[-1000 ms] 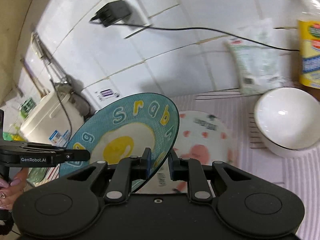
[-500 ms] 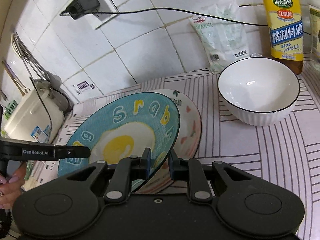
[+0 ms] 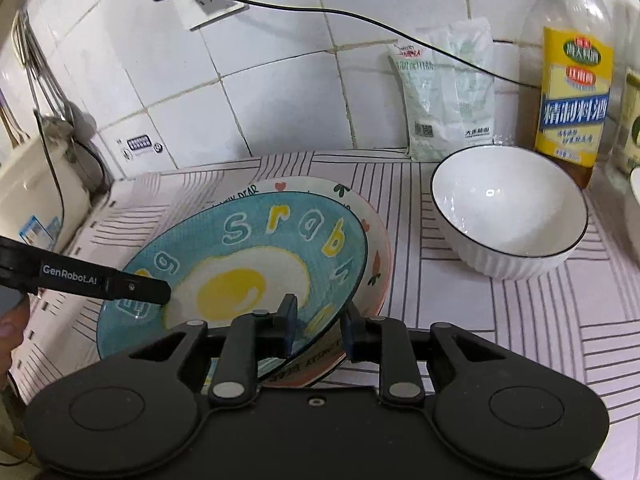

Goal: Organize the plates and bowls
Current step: 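Lower the teal egg plate onto the pink-rabbit plate and release, then withdraw the left tool from the plate stack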

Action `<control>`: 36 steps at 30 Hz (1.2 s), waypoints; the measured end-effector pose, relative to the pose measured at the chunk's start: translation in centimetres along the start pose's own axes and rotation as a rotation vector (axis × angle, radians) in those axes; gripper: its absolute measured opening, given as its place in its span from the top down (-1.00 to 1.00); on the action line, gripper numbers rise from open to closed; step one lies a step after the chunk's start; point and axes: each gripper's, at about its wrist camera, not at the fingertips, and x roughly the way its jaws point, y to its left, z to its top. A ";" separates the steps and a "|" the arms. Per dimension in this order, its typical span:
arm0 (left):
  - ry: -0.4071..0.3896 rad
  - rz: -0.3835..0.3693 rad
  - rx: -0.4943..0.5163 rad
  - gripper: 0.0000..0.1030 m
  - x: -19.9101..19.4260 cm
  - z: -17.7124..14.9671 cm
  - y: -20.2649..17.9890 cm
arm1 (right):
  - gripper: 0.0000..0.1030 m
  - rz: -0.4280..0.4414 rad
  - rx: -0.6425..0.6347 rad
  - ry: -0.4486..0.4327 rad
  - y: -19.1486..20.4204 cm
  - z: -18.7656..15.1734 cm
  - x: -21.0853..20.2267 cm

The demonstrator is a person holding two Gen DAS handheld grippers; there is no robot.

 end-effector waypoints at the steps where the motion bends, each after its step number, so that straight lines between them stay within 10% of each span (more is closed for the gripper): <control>1: -0.001 0.000 0.000 0.42 0.1 0.0 0.0 | 0.46 -0.005 0.000 0.009 0.1 0.2 -0.1; 12: -0.044 0.095 0.071 0.41 0.6 -0.8 -1.7 | 0.32 -0.209 -0.098 0.072 3.4 1.1 0.0; 25: -0.054 0.103 -0.034 0.41 -0.1 -0.9 -1.7 | 0.30 -0.207 -0.089 0.006 2.1 0.0 -1.0; 36: -0.094 0.088 0.084 0.22 -6.7 -1.7 -5.5 | 0.23 -0.122 -0.049 -0.082 0.3 -1.1 -9.7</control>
